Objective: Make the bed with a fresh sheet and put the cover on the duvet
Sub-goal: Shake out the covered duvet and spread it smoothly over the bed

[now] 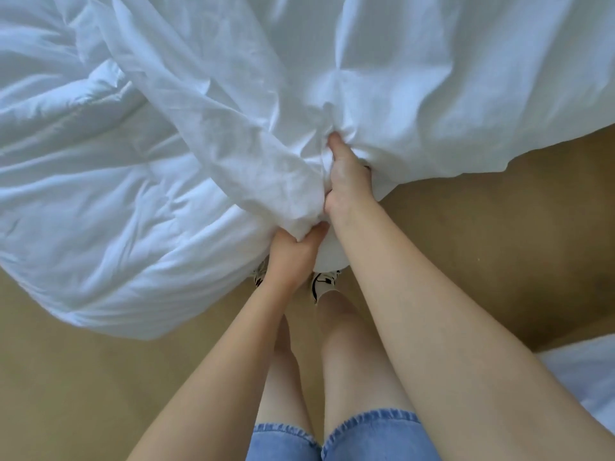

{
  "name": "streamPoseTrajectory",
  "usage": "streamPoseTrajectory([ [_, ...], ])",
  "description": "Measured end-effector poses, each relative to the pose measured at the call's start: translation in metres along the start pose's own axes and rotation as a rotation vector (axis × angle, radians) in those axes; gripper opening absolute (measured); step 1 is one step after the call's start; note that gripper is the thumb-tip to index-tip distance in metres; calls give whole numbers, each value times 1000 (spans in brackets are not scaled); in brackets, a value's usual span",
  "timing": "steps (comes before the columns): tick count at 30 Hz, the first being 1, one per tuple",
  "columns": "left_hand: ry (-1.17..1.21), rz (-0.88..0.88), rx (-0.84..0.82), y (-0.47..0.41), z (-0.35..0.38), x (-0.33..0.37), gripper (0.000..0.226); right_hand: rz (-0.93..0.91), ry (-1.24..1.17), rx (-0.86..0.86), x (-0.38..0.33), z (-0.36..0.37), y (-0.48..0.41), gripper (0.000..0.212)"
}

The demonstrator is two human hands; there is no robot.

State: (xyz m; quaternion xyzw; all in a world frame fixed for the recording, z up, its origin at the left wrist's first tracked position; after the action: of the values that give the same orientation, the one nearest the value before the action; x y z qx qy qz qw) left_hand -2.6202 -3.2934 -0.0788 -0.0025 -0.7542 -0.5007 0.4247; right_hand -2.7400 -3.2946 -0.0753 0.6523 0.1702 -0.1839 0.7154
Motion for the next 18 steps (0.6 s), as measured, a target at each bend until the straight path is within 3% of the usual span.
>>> streamPoseTrajectory([
  [4,23,20,136,17,-47,29,11,-55,-38,-47,-26,6,13,23],
  [9,41,115,95,54,-120,68,9,-121,-16,-161,-62,11,49,19],
  [14,21,52,345,74,-235,41,15,-212,-7,-60,-90,-13,59,35],
  [18,-8,8,454,71,-263,13,21,-206,-79,106,-43,-30,62,39],
])
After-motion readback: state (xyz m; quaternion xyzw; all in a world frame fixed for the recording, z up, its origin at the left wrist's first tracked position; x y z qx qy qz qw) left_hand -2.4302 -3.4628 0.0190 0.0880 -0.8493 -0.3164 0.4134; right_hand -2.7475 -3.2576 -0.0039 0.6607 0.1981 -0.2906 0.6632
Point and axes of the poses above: each hand's wrist, its own y-axis away from the middle knuckle, its own z-axis out of the palm, x = y × z, the point moved 2 cm from there along -y, towards the middle knuckle, and after that the axes turned 8 degrees about -z, right-handed, at the moved point
